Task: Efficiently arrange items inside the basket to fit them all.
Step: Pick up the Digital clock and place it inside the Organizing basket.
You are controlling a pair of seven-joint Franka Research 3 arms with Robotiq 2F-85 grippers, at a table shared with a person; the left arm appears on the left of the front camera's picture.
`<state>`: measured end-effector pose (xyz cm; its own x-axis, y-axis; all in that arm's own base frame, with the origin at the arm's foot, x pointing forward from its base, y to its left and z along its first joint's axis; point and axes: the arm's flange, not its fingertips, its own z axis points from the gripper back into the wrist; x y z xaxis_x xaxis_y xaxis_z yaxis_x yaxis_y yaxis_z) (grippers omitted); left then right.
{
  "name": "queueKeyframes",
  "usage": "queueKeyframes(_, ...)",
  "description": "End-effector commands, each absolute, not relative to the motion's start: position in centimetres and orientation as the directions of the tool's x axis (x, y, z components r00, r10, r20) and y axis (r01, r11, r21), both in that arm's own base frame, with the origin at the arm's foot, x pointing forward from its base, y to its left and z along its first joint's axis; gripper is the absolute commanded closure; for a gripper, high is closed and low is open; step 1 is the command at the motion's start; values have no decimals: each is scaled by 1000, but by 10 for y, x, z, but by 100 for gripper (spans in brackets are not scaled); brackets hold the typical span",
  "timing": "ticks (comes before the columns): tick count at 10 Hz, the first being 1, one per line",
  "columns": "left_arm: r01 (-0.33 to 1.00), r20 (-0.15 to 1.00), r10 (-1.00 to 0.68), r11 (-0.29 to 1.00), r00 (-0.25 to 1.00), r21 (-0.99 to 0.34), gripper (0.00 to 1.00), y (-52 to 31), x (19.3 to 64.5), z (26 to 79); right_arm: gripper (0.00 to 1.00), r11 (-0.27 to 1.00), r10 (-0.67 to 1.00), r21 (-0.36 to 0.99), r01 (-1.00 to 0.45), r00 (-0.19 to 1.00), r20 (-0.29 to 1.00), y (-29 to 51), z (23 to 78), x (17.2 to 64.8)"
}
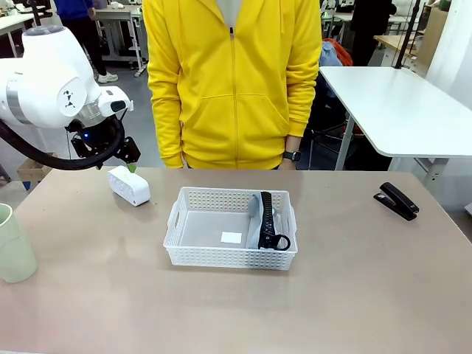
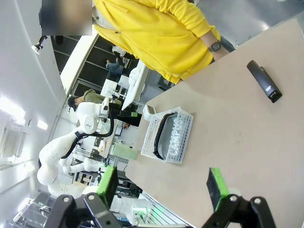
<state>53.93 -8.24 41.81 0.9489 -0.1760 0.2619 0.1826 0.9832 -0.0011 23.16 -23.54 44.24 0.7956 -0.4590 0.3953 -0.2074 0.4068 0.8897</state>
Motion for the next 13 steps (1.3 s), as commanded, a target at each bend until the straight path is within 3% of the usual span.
queueKeyframes(1,184,262,-180,983,948,8,0,-80,539,419,0,405,-461,883,-238,780,422,-237,445,234)
queueKeyframes(3,183,262,-176,983,949,-1,0,-82,539,418,0,405,-461,883,-238,780,422,-237,445,234)
queueKeyframes(4,67,185,-60,997,981,-35,0,-95,544,417,0,405,-461,883,-238,780,422,-237,445,234)
queueKeyframes(5,-165,145,179,981,973,-106,0,-107,542,421,0,405,-461,883,-238,780,422,-237,445,234)
queueKeyframes(6,-477,232,491,871,840,-115,0,-116,535,421,0,405,-461,883,-238,780,422,-237,445,234)
queueKeyframes(8,-679,214,702,712,680,-177,0,-127,535,418,0,405,-461,883,-238,780,422,-237,445,234)
queueKeyframes(12,-856,257,851,500,458,-131,0,-112,548,403,0,405,-461,883,-238,780,422,-237,445,234)
queueKeyframes(13,-848,252,843,515,475,-127,0,-109,552,399,0,405,-461,883,-238,780,422,-237,445,234)
